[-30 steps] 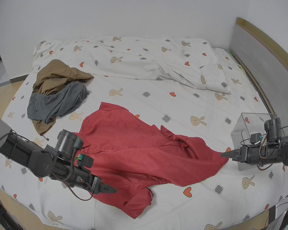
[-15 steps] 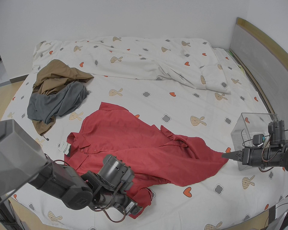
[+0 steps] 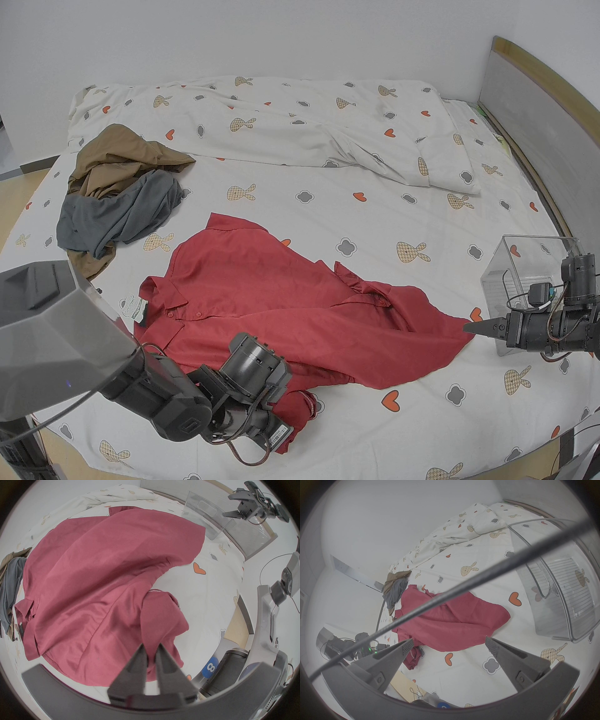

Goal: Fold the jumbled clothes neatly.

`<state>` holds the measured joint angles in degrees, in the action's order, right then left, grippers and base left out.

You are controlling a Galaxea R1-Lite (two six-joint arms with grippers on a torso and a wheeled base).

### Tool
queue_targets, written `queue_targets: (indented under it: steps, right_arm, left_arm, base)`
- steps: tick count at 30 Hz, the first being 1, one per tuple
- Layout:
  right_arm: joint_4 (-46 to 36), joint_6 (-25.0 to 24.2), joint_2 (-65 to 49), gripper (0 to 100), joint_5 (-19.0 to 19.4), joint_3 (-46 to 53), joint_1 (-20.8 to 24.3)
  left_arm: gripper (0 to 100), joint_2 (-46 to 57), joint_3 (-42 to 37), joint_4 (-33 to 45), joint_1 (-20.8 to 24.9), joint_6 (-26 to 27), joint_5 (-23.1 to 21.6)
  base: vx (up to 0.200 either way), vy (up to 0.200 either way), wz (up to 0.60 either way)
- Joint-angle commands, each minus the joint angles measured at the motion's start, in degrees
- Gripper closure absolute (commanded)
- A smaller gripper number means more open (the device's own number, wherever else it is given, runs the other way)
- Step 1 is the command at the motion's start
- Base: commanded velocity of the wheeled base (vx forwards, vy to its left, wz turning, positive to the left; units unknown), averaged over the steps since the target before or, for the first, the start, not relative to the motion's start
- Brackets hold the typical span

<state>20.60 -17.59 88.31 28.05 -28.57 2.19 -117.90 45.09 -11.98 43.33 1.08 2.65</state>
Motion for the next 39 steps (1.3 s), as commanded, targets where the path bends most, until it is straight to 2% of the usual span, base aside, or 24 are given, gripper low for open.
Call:
queue_targets:
  steps: [1,8,9,10,11,12,14,17,18,19,22,29,30,39]
  right_arm:
    - [0.0,0.0,0.0,0,0.1,0.1,0.1]
    - [0.1,0.0,0.6,0,0.1,0.3,0.2]
    - [0.1,0.0,0.7,0,0.2,0.3,0.3]
    - [0.1,-0.1,0.7,0,0.2,0.4,0.3]
    - [0.1,-0.1,0.7,0,0.2,0.4,0.6]
    - [0.1,-0.1,0.7,0,0.2,0.4,0.7]
    - [0.1,-0.1,0.7,0,0.2,0.4,1.2]
    - [0.1,-0.2,0.7,0,0.2,0.4,1.8]
    - [0.1,-0.2,0.7,0,0.1,0.4,1.8]
    - [0.0,-0.2,0.7,0,0.1,0.4,1.8]
    - [0.0,-0.2,0.7,0,0.2,0.4,2.0]
    - [0.0,-0.2,0.8,0,0.1,0.5,2.0]
    - [0.0,-0.2,0.8,0,0.1,0.5,2.0]
    - [0.1,0.1,2.7,0,0.0,-0.3,2.8]
  left_arm:
    - [100,5.0,-3.2,0.2,-1.4,0.1,-0.1]
    - [100,18.7,-10.3,3.0,-3.2,0.0,-0.5]
    - [100,22.8,-10.6,7.6,-3.2,0.0,-0.6]
    - [100,23.2,-10.6,7.9,-3.2,0.0,-0.6]
    - [100,27.0,-10.2,13.9,-3.2,0.1,-1.5]
    - [100,27.3,-10.2,14.4,-3.2,0.1,-1.6]
    - [100,31.4,-8.8,23.9,-3.0,0.1,-5.5]
    - [100,33.8,-7.6,32.2,-2.8,0.4,-8.6]
    - [100,34.0,-7.5,32.8,-2.7,0.5,-8.8]
    - [100,34.7,-7.4,35.5,-2.7,2.1,-10.0]
    - [100,35.0,-8.2,37.6,-2.7,4.8,-11.7]
    - [100,31.9,-11.0,37.1,-2.4,5.2,-11.8]
    - [0,31.7,-11.3,36.9,-2.4,5.3,-11.9]
    - [0,32.7,-10.8,36.2,-2.0,5.3,-12.2]
  base:
    - [0.000,0.000,0.00]
    - [0.000,0.000,0.00]
    - [0.000,0.000,0.00]
    - [0.000,0.000,0.00]
    - [0.000,0.000,0.00]
    - [0.000,0.000,0.00]
    - [0.000,0.000,0.00]
    - [0.000,0.000,0.00]
    - [0.000,0.000,0.00]
    - [0.000,0.000,0.00]
    - [0.000,0.000,0.00]
    - [0.000,0.000,0.00]
    - [0.000,0.000,0.00]
    - [0.000,0.000,0.00]
